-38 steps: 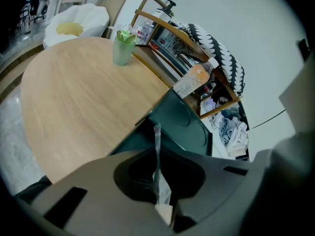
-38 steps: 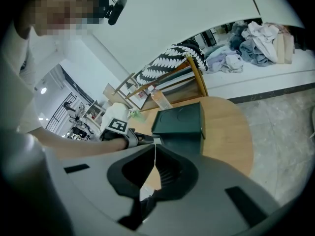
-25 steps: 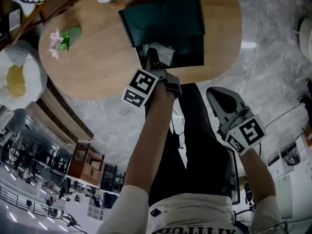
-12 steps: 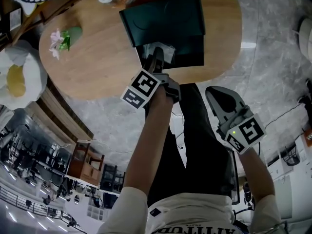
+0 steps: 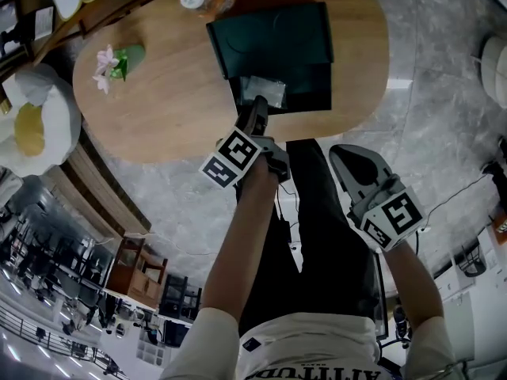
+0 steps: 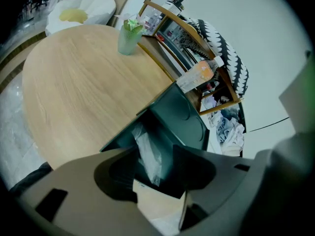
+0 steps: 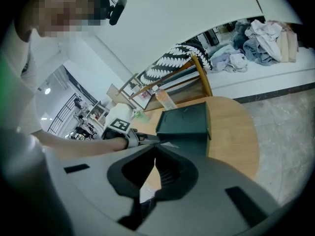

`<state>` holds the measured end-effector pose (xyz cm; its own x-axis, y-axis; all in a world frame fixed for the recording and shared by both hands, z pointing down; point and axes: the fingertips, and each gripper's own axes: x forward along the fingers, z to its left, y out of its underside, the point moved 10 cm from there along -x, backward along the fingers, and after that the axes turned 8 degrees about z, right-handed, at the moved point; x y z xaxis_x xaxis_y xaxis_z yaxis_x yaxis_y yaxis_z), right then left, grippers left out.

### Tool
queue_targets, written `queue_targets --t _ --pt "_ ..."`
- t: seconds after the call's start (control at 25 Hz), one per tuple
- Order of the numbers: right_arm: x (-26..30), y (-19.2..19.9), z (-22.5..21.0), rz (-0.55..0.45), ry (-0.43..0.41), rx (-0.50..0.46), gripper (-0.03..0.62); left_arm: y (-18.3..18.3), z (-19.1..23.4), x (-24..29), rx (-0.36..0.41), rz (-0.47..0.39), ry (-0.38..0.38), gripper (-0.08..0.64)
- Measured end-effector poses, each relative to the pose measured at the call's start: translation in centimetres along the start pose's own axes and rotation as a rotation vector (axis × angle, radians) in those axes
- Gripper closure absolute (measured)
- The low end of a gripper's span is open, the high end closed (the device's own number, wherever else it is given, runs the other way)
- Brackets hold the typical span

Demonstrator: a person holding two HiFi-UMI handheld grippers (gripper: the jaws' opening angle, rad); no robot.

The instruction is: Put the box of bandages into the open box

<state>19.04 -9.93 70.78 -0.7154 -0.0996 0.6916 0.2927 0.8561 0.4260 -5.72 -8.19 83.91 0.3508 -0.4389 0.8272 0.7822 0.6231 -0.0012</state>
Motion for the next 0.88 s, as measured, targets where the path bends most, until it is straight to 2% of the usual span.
queue_targets --t 0.24,0.52,0.72,0.88 --pt "-0.3 0.7 0.5 0.003 0.005 0.0 0.572 0.6 0.1 1.1 -0.003 0.05 0.026 0.342" --pt "-1.3 1.6 1.2 0.003 0.01 -0.013 0.571 1.2 -0.9 -0.2 0.064 0.048 0.044 0.342" --pt "-3.8 0.4 2.9 -0.01 0.021 -0.07 0.572 2.1 -3.3 -3.9 0.179 0.069 0.09 0.341" --pt "-6.6 -1.3 4.4 -0.01 0.041 -0.137 0.572 2.8 -5.6 -8.3 0.294 0.05 0.081 0.342"
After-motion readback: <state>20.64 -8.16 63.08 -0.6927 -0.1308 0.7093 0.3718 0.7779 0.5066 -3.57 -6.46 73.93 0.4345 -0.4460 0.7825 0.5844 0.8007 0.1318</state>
